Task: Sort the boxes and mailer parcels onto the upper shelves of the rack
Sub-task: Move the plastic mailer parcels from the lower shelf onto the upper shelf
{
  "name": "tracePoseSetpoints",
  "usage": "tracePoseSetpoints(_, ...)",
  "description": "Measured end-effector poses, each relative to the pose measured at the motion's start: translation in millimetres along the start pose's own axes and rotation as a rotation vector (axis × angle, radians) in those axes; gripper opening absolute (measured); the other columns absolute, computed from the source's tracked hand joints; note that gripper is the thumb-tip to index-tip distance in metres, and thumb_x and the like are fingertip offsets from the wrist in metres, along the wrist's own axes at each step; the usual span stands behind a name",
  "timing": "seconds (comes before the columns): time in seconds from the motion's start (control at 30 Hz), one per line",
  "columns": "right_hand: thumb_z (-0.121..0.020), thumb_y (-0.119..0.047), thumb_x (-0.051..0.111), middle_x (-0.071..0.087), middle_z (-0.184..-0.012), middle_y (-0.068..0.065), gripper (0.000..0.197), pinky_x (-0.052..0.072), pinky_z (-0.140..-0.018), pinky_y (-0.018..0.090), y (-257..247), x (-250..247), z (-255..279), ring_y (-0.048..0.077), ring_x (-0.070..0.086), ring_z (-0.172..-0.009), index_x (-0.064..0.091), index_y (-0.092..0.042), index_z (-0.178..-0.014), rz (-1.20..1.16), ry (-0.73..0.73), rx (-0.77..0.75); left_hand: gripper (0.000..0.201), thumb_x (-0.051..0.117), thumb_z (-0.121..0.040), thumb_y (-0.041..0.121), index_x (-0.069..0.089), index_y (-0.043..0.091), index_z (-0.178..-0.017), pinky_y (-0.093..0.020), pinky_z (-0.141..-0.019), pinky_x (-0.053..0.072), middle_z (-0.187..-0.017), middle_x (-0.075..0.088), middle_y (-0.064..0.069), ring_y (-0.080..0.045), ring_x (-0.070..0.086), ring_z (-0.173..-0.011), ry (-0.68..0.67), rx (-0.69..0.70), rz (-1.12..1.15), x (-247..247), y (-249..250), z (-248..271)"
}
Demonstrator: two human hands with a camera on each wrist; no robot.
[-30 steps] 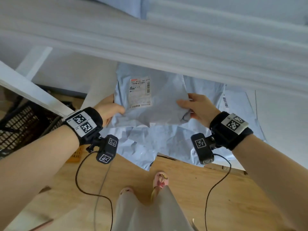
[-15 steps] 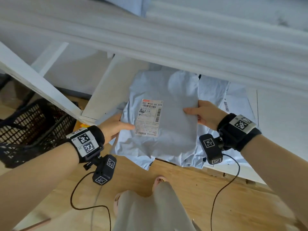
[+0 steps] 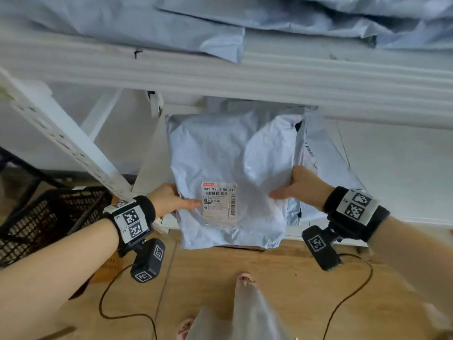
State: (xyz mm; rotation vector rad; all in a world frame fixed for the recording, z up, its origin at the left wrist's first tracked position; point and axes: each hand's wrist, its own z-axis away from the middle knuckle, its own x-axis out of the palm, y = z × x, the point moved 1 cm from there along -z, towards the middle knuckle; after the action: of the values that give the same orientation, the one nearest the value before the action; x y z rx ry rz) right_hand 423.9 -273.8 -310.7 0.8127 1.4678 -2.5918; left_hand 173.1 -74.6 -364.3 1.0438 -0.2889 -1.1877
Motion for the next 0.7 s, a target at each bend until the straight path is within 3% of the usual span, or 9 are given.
tracePoseSetpoints(0.07,-0.075,-0.004,0.08,0.074,-0.09,-0.002,0.028,0.053,-0.069,0.012,-4,13,20,0.0,0.068,-0.076,0.071,-0.002,-0.101,0.024,0.024,-0.015,0.032,0.082,-0.071,0.025,0.072,0.014,-0.099,-0.029,-0.074,0.057,-0.091,0.076,0.0,-0.015,0.072,-0.083,-0.01,0.048,-0.047,-7,-3,17)
tracePoseSetpoints(0.1,-0.075,-0.005,0.08,0.074,-0.089,-0.004,0.028,0.054,-0.071,0.014,-5,20,30,-0.001,0.068,-0.075,0.071,-0.003,-0.101,0.039,0.041,-0.02,0.031,0.083,-0.07,0.025,0.072,0.016,-0.098,-0.028,-0.078,0.057,-0.09,0.076,0.003,-0.012,0.072,-0.084,-0.012,0.071,-0.06,-11,-5,25)
tracePoseSetpoints(0.17,-0.075,-0.01,0.081,0.074,-0.094,-0.001,0.03,0.056,-0.086,0.03,-9,32,49,0.008,0.069,-0.087,0.071,-0.005,-0.103,0.079,0.075,-0.03,0.032,0.084,-0.068,0.023,0.072,0.021,-0.097,-0.026,-0.081,0.056,-0.09,0.076,0.008,-0.007,0.071,-0.084,-0.021,0.12,-0.067,-17,-9,41)
tracePoseSetpoints(0.23,-0.075,-0.012,0.081,0.074,-0.098,0.003,0.029,0.054,-0.091,0.041,-16,42,69,0.016,0.069,-0.093,0.072,-0.007,-0.102,0.106,0.105,-0.059,0.035,0.085,-0.067,0.021,0.071,0.022,-0.099,-0.028,-0.082,0.055,-0.094,0.075,0.008,-0.007,0.07,-0.089,-0.027,0.175,-0.06,-22,-11,57)
tracePoseSetpoints(0.3,-0.076,-0.015,0.081,0.075,-0.096,0.004,0.025,0.054,-0.089,0.045,-25,49,87,0.018,0.07,-0.091,0.073,-0.006,-0.098,0.13,0.146,-0.086,0.036,0.085,-0.066,0.021,0.071,0.025,-0.098,-0.025,-0.08,0.055,-0.096,0.075,0.01,-0.006,0.07,-0.091,-0.022,0.236,-0.054,-27,-9,73)
tracePoseSetpoints(0.43,-0.076,-0.017,0.08,0.075,-0.09,0.004,0.021,0.055,-0.083,0.049,-52,46,122,0.019,0.07,-0.084,0.072,-0.008,-0.093,0.151,0.267,-0.152,0.034,0.086,-0.065,0.018,0.07,0.03,-0.093,-0.009,-0.067,0.051,-0.089,0.074,0.019,0.001,0.069,-0.085,0.018,0.365,-0.063,-42,13,102)
tracePoseSetpoints(0.6,-0.074,-0.013,0.081,0.074,-0.089,-0.014,0.027,0.058,-0.081,0.033,-102,18,158,0.009,0.071,-0.085,0.068,-0.026,-0.092,0.082,0.4,-0.279,0.028,0.08,-0.074,0.014,0.072,0.021,-0.1,-0.022,-0.08,0.054,-0.097,0.075,0.007,-0.008,0.07,-0.091,0.047,0.534,-0.053,-67,71,131)
tracePoseSetpoints(0.7,-0.073,-0.012,0.082,0.074,-0.093,-0.015,0.034,0.058,-0.081,0.031,-136,-8,177,0.005,0.07,-0.087,0.065,-0.025,-0.099,0.069,0.475,-0.369,0.013,0.077,-0.078,0.018,0.075,0.02,-0.09,-0.023,-0.069,0.056,-0.088,0.076,0.005,-0.009,0.072,-0.082,0.072,0.618,-0.055,-81,114,143)
